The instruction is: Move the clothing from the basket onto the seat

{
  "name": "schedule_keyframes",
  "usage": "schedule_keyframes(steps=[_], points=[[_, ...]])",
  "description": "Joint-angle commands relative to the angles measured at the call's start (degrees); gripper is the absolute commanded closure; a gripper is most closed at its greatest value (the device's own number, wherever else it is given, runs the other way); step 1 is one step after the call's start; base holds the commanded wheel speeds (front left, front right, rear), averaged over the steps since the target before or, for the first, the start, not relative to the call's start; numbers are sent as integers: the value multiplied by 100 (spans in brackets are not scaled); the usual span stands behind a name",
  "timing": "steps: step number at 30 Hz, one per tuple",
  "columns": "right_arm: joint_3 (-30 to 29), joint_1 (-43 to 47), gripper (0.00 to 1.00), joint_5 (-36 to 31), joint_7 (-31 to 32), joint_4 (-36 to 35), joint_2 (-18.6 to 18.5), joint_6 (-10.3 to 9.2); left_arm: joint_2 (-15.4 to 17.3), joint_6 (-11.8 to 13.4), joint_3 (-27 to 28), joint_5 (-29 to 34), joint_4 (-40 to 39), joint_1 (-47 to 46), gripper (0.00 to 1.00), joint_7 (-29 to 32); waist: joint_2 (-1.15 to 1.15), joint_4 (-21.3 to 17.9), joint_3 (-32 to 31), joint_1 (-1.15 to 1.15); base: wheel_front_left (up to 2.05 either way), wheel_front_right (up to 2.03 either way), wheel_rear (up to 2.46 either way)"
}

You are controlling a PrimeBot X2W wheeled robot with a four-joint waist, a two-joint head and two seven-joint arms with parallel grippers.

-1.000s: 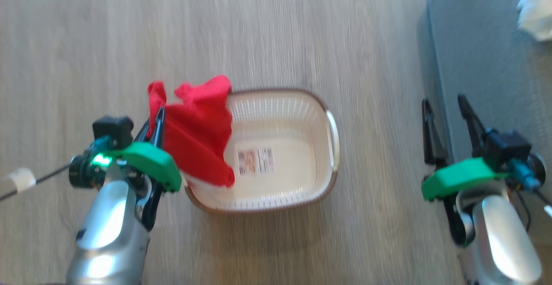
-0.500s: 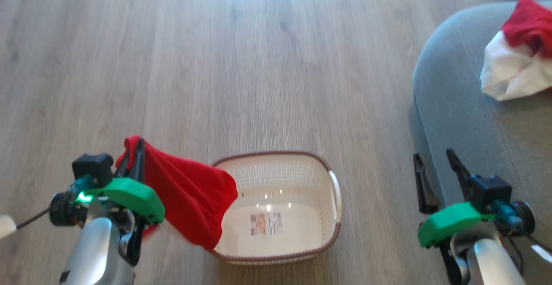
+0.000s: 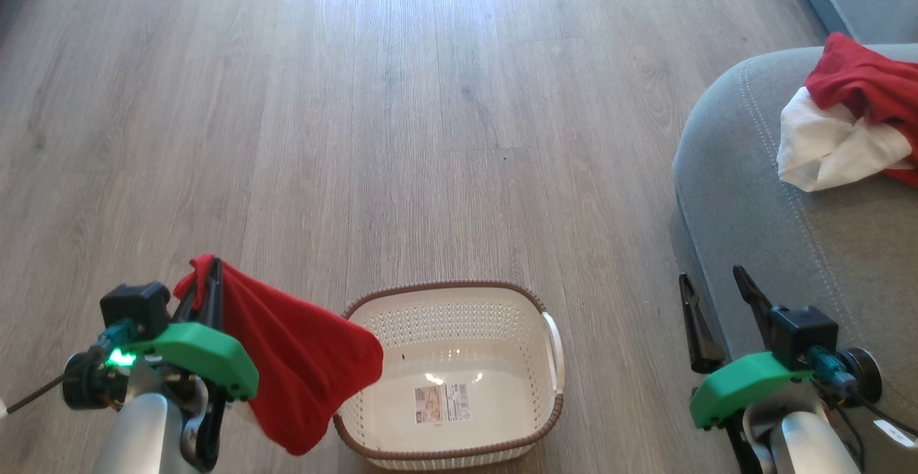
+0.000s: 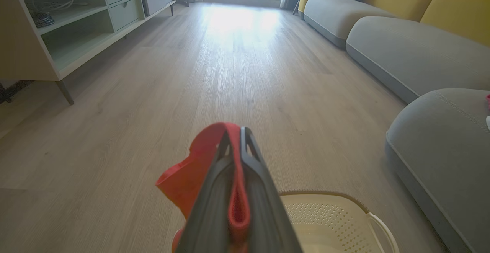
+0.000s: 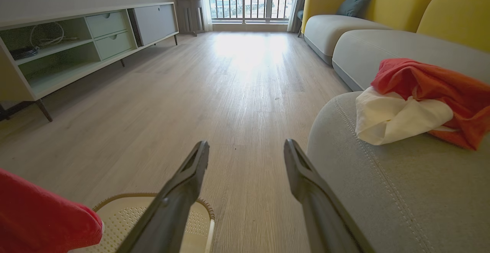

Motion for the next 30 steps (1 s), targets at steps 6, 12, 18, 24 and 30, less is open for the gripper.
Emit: schedule_keyframes(steps=[6, 12, 18, 24, 30], points=[[186, -104, 0, -46, -38, -125, -14, -1, 127, 90, 131, -85, -366, -107, 100, 53, 0, -2, -1, 1, 0, 0, 0], [215, -97, 0, -35, -38, -129, -14, -1, 134, 109, 103, -120, -419, -73, 100, 65, 0, -12, 17, 1, 0, 0, 0], [231, -103, 0, -8, -38, -119, -14, -1, 151, 132, 81, -149, -448, -65, 100, 66, 0, -29, 39, 1, 0, 0, 0], [238, -126, 0, 10, -38, -113, -14, -1, 166, 157, 44, -162, -469, -83, 100, 69, 0, -38, 70, 1, 0, 0, 0], [421, -184, 0, 66, -38, -125, -14, -1, 150, 122, -79, -162, -518, -127, 100, 90, 0, -25, 84, 1, 0, 0, 0]])
